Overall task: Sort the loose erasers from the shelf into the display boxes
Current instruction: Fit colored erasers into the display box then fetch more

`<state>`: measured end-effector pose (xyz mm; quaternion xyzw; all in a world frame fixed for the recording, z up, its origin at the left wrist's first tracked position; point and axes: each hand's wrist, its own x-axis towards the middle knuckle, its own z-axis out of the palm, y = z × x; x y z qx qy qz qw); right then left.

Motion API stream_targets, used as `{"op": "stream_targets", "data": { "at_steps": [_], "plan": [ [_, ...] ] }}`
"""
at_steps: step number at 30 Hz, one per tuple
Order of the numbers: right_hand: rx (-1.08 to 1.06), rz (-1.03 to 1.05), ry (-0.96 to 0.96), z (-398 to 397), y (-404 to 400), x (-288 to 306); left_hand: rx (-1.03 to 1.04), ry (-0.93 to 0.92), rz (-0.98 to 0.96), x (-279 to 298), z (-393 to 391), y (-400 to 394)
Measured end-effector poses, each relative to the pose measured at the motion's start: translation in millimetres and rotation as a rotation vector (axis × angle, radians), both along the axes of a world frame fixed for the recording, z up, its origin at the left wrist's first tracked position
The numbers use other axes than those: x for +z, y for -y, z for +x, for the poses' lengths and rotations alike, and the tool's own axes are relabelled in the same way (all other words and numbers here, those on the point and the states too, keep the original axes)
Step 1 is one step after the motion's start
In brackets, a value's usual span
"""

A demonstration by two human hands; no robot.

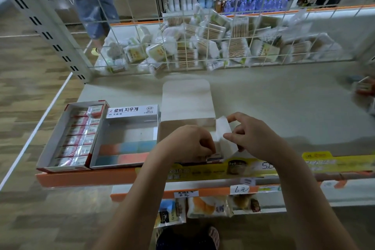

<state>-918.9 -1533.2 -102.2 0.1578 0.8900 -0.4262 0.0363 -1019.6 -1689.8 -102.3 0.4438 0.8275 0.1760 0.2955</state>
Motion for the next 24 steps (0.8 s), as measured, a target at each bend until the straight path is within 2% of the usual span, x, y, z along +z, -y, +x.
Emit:
{"op": "stream_targets", "data": {
  "at_steps": [4, 9, 13, 15, 19, 24],
  "plan": [
    [0.02, -0.008, 0.016, -1, -1, 2, -0.012, -0.01, 0.008, 0, 4, 0],
    [0.014, 0.042, 0.038, -2, -7, 14, -0.061, -0.117, 0.024, 5, 5, -3],
    [-0.131, 0.212, -0.084, 4, -10, 22, 0.135, -0.277, 0.236, 23, 5, -19],
    [-0.187, 0.255, -0.136, 11, -12, 25, 0.148, -0.348, 0.365, 33, 10, -36],
    [-0.378, 0.377, -0.176, 41, -31, 31, -0.006, -0.458, 0.532, 44, 31, -83],
    [-0.594, 0.568, -0.083, 107, -77, 29, -0.196, -0.517, 0.545, 44, 81, -154]
  ]
}}
